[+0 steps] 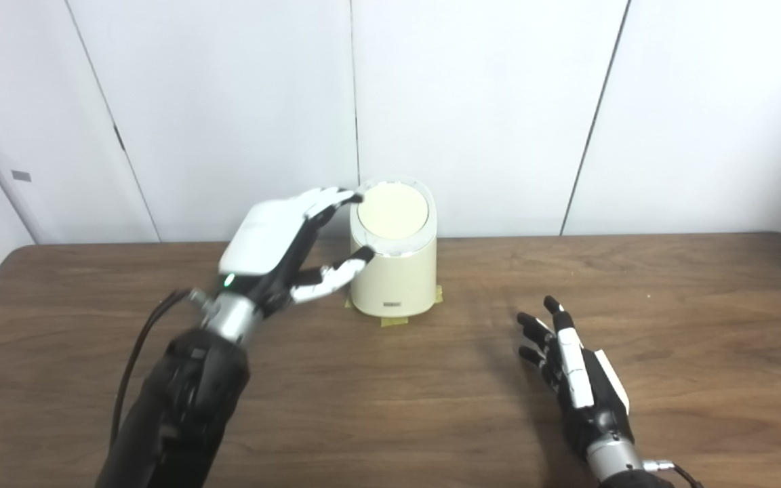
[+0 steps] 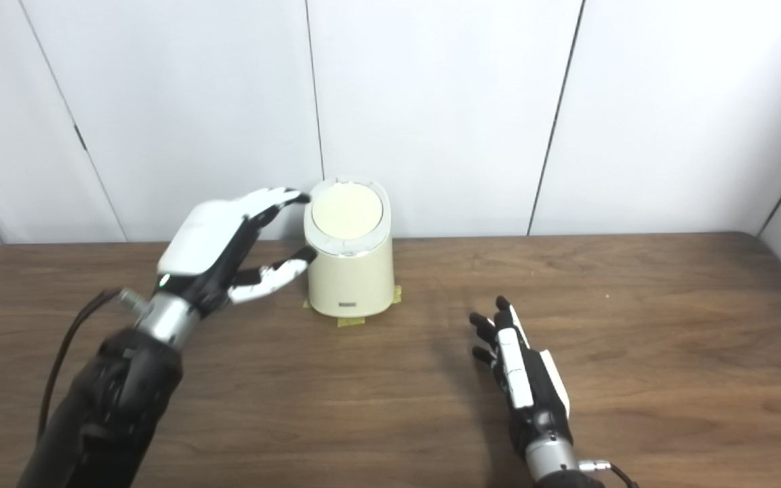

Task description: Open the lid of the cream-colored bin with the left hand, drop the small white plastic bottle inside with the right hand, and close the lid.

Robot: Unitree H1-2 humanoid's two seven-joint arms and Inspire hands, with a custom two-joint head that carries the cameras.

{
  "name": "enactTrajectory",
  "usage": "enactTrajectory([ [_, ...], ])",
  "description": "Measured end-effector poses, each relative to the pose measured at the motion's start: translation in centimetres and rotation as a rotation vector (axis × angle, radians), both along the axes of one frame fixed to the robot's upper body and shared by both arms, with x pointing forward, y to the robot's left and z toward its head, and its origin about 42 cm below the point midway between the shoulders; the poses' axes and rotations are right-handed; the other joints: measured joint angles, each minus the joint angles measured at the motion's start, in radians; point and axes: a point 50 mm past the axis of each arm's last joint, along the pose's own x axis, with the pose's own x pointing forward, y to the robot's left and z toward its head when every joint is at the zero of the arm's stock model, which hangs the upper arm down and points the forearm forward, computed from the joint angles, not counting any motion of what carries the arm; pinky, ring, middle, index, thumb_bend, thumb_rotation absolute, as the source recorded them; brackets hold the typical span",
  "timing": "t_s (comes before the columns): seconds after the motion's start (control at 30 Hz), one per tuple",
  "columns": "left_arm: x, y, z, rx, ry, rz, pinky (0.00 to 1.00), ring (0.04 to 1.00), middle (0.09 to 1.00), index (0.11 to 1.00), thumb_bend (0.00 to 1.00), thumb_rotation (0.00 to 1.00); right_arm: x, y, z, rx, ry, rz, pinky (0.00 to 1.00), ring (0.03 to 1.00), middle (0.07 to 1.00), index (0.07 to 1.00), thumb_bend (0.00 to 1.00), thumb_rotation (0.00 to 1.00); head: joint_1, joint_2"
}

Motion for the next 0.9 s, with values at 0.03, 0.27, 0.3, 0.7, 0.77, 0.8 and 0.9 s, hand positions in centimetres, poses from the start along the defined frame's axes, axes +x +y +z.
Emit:
enactTrajectory([
  [0.03,-0.6,0.4,-0.3,-0.047,0.012,0.016,0.81,0.904,0.904,0.882,0.44,0.68,0.0,0.0,0.0,0.002,0.0,0.002,0.84,0.915,0.876,0.995,0.56,1.0,0.002,0.0],
  [0.27,-4.1,2.1,-2.1,-0.383,0.083,0.062,0.92,0.936,0.93,0.955,0.4,0.8,0.0,0.2,0.1,0.015,-0.006,0.022,0.83,0.902,0.881,0.952,0.57,1.0,0.002,0.005],
  [0.3,-4.6,2.4,-2.7,-0.431,0.096,0.085,0.92,0.935,0.93,0.959,0.4,0.85,0.0,0.1,0.1,0.016,-0.006,0.02,0.83,0.901,0.882,0.947,0.57,1.0,0.002,0.006],
  [0.7,-10.2,6.3,-9.2,-0.723,0.391,0.234,0.99,0.939,0.932,0.967,0.4,0.86,-0.4,0.1,0.7,0.005,-0.099,-0.037,0.82,0.901,0.889,0.936,0.6,1.0,0.014,0.02],
  [0.77,-10.3,6.4,-9.2,-0.765,0.386,0.225,0.99,0.936,0.933,0.967,0.39,0.84,-0.5,-0.1,0.6,-0.004,-0.11,-0.044,0.83,0.912,0.905,0.942,0.59,1.0,0.014,0.023],
  [0.8,-10.5,6.5,-9.3,-0.785,0.386,0.226,0.99,0.937,0.936,0.969,0.38,0.83,-0.6,-0.1,0.5,-0.008,-0.112,-0.046,0.84,0.92,0.913,0.948,0.59,1.0,0.014,0.026],
  [0.9,-10.9,6.8,-9.7,-0.832,0.38,0.22,0.96,0.93,0.934,0.963,0.36,0.81,-0.9,-0.5,0.3,-0.02,-0.113,-0.049,0.88,0.934,0.925,0.957,0.59,1.0,0.014,0.032],
])
